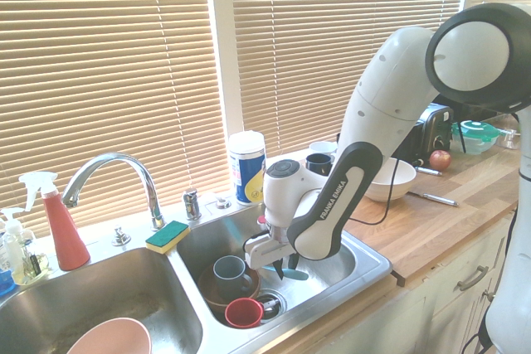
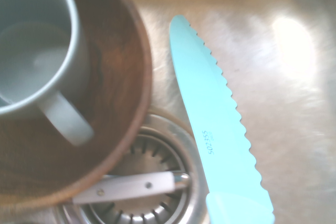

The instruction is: Put the knife into the sink

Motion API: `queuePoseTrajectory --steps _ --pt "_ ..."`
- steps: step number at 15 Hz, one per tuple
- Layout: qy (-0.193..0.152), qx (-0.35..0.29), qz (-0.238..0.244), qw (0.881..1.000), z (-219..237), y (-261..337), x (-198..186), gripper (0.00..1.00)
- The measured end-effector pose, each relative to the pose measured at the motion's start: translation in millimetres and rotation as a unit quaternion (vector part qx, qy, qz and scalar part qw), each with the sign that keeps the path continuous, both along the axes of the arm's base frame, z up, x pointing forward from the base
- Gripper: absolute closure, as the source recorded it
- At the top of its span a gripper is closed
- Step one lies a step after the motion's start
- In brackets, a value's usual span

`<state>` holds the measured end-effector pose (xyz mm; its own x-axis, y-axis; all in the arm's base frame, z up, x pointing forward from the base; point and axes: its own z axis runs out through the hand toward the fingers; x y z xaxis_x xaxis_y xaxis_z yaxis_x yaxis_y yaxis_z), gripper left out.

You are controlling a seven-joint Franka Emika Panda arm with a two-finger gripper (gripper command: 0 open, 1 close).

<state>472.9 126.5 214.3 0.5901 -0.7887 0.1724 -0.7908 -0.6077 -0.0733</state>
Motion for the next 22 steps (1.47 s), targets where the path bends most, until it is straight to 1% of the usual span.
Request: queuePoseTrajectory --steps 4,5,8,18,20,22 --pt "0.015 0.009 -0.021 1.0 -29 7 10 1.0" --pt "0.02 0.013 -0.025 0.999 -38 7 11 0.0" --pt "0.03 0.026 -0.027 0.999 -59 9 8 0.0" --pt "0.028 0.026 -0.033 0.999 -57 2 11 0.0" --pt "0.02 0.034 -0.033 0.999 -47 -1 11 0.0" --pt "-0.006 0.041 -0.018 0.999 -10 0 16 0.0"
